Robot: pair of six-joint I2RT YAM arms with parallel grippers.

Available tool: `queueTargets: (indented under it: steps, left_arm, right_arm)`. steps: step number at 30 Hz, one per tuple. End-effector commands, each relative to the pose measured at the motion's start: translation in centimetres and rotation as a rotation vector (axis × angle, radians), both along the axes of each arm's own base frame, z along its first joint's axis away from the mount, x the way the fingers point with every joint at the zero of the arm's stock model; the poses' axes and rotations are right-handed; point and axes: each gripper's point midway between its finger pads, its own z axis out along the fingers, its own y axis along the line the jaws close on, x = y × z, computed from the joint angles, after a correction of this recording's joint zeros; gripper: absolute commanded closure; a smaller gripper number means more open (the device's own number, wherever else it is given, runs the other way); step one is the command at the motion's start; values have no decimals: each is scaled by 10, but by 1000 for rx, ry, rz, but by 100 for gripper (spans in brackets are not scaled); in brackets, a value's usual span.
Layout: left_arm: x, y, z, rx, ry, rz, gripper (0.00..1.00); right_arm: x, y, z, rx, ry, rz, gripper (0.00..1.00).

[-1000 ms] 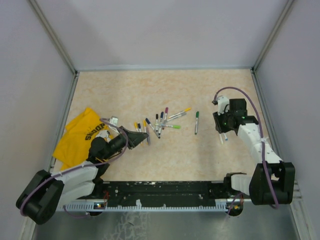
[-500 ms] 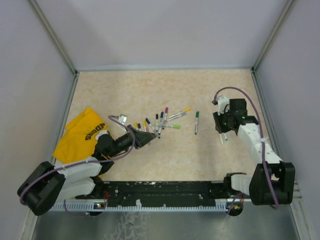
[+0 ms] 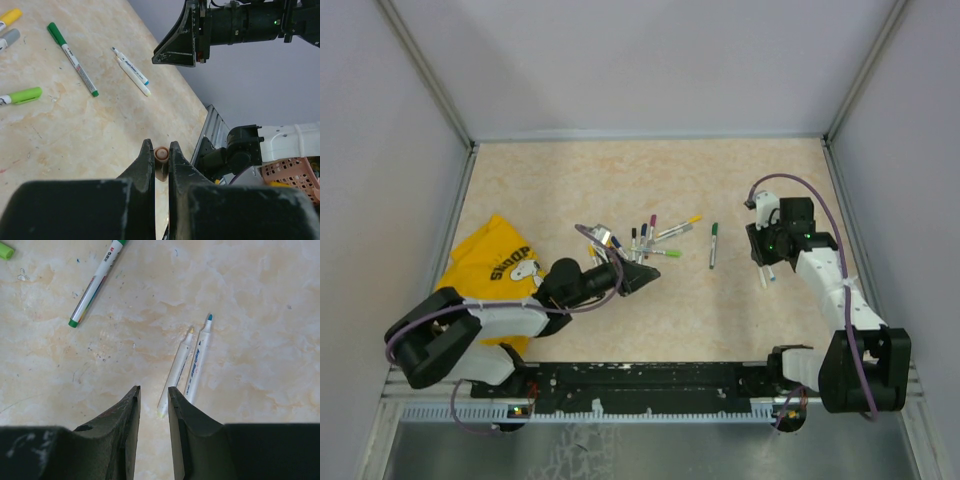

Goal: Open the pen caps
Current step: Place the pen cap at the center of the board.

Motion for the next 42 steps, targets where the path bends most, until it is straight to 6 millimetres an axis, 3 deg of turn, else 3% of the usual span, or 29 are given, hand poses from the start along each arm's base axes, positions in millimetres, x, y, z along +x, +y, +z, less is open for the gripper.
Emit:
queueTargets:
  steps: [1, 13, 26, 36, 42]
  left_arm:
    - [4, -22, 14, -30, -47, -18, 100]
    - [15, -66, -11, 26, -7, -26, 100]
    - [24, -96, -30, 80, 12, -7, 100]
    - [41, -113, -43, 150, 34, 74, 100]
    - [61, -138, -59, 208, 58, 99, 100]
  right_arm:
    - [9, -2, 18, -7, -75, 5, 71]
    - [10, -3, 19, -13, -84, -2, 71]
    - [11, -5, 20, -19, -91, -10, 71]
    - [12, -9, 22, -33, -102, -29, 71]
    - [16, -21, 24, -71, -118, -95, 71]
